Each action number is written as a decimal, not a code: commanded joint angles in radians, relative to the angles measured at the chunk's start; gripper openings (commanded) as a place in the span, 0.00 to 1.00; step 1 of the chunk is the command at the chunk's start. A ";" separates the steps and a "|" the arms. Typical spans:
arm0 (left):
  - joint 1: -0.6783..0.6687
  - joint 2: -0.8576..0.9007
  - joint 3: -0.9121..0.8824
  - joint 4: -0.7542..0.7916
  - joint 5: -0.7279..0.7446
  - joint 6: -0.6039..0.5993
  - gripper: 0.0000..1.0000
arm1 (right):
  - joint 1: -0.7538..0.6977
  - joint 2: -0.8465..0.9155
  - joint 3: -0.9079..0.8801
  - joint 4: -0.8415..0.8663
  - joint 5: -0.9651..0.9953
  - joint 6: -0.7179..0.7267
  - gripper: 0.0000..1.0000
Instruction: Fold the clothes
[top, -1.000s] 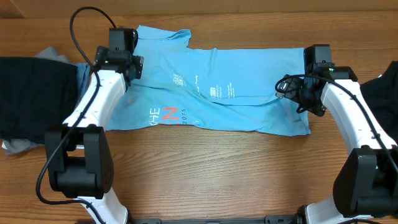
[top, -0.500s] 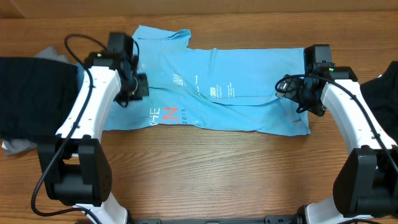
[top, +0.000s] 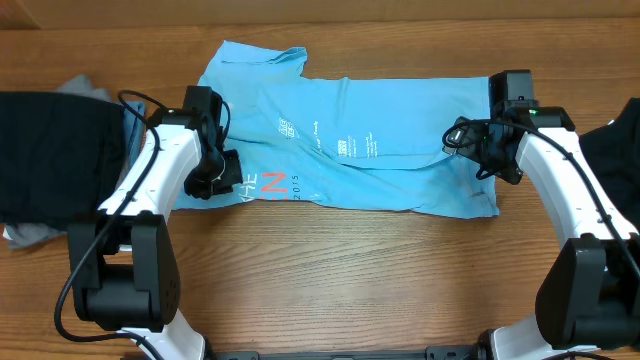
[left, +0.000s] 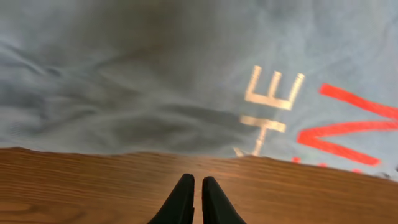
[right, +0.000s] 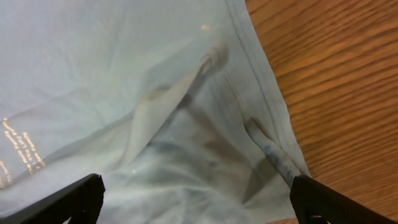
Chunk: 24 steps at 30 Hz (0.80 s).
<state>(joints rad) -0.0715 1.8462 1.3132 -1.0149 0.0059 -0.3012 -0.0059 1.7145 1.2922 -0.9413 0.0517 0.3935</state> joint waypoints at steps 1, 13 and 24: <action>0.000 0.000 -0.037 0.021 -0.106 -0.022 0.11 | -0.005 0.003 0.022 -0.012 0.025 -0.040 1.00; 0.002 0.000 -0.196 0.181 -0.148 -0.062 0.15 | -0.090 0.003 0.021 -0.012 -0.033 0.031 0.57; 0.001 0.000 -0.199 0.185 -0.166 -0.062 0.17 | -0.090 0.014 0.003 0.124 -0.173 0.218 0.55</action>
<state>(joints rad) -0.0711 1.8462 1.1206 -0.8295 -0.1402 -0.3420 -0.0967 1.7149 1.2922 -0.8440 -0.0856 0.5129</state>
